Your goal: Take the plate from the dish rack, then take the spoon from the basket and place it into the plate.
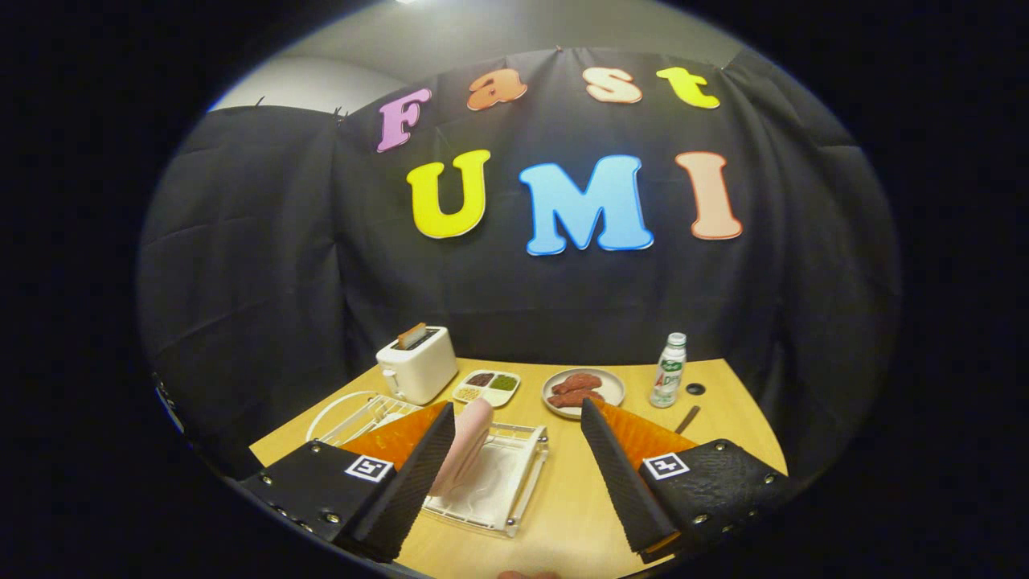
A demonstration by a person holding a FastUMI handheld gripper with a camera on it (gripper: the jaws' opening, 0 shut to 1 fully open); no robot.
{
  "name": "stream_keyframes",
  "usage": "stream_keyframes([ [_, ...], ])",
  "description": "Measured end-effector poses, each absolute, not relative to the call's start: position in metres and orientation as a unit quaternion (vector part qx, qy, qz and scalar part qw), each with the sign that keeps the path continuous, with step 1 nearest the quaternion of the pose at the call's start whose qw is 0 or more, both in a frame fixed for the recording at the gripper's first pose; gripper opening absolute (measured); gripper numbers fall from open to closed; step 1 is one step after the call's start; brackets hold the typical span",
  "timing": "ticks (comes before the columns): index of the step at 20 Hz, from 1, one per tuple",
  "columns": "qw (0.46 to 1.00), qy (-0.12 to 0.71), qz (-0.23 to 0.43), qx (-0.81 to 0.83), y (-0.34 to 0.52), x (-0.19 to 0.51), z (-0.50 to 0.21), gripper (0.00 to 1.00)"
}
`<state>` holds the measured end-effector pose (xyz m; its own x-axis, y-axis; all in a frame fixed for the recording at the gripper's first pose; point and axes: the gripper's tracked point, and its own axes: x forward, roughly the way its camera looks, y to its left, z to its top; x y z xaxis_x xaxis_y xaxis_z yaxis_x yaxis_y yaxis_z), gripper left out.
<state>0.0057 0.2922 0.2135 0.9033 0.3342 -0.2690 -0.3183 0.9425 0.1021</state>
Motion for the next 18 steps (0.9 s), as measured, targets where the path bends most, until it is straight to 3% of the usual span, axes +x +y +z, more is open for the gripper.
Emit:
stream_keyframes([
  [5,0.941,0.277,0.192,0.021,0.342,0.045,0.167,0.98],
  [12,0.873,0.453,0.178,0.015,0.368,0.074,0.088,0.99],
  [16,0.839,0.517,0.171,0.001,0.374,0.085,0.058,0.99],
  [18,0.828,0.535,0.167,0.008,0.377,0.092,0.051,0.94],
])
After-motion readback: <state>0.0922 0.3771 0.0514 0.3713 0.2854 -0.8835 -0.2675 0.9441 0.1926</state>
